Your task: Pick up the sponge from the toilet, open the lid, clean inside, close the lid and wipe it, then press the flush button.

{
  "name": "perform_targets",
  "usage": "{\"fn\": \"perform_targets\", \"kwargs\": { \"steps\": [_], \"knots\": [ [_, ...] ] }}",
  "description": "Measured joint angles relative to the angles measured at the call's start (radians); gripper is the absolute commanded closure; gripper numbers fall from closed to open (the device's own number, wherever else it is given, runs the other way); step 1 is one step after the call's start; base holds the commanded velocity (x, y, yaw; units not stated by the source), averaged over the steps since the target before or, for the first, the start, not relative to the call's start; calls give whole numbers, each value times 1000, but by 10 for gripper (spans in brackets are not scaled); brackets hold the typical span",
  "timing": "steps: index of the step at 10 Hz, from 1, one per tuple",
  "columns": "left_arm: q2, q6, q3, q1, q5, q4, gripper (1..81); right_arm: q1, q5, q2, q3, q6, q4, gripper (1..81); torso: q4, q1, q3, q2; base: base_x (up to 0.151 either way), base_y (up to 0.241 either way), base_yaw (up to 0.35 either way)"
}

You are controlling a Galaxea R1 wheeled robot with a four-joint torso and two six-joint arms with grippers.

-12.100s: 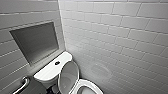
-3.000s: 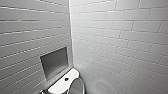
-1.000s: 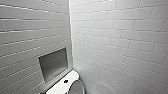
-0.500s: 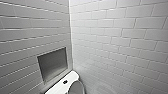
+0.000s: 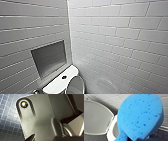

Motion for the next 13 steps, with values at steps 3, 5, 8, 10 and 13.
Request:
{"fn": "perform_targets", "kwargs": {
  "steps": [3, 5, 8, 10, 13],
  "knots": [
    [0, 0, 0, 2, -2, -1, 10, 105, -52, 34, -21, 12, 0, 811, 0, 5, -7, -5, 0, 0, 0],
    [0, 0, 0, 3, -3, -1, 10, 122, -93, 84, -106, 23, -1, 811, 8, 5, -9, -6, 0, 0, 0],
    [0, 0, 4, 3, -6, -1, 10, 149, -130, 140, -218, 30, -1, 811, 72, 5, -58, -6, 0, 0, 0],
    [1, 0, 13, 1, -6, -1, 10, 188, -135, 153, -217, 32, -1, 811, 101, 5, -124, -5, 0, 0, 0],
    [3, 0, 14, -9, -13, -1, 10, 236, -140, 137, -206, 38, -1, 811, 144, 6, -224, -5, 0, 0, 0]
  ]
}}
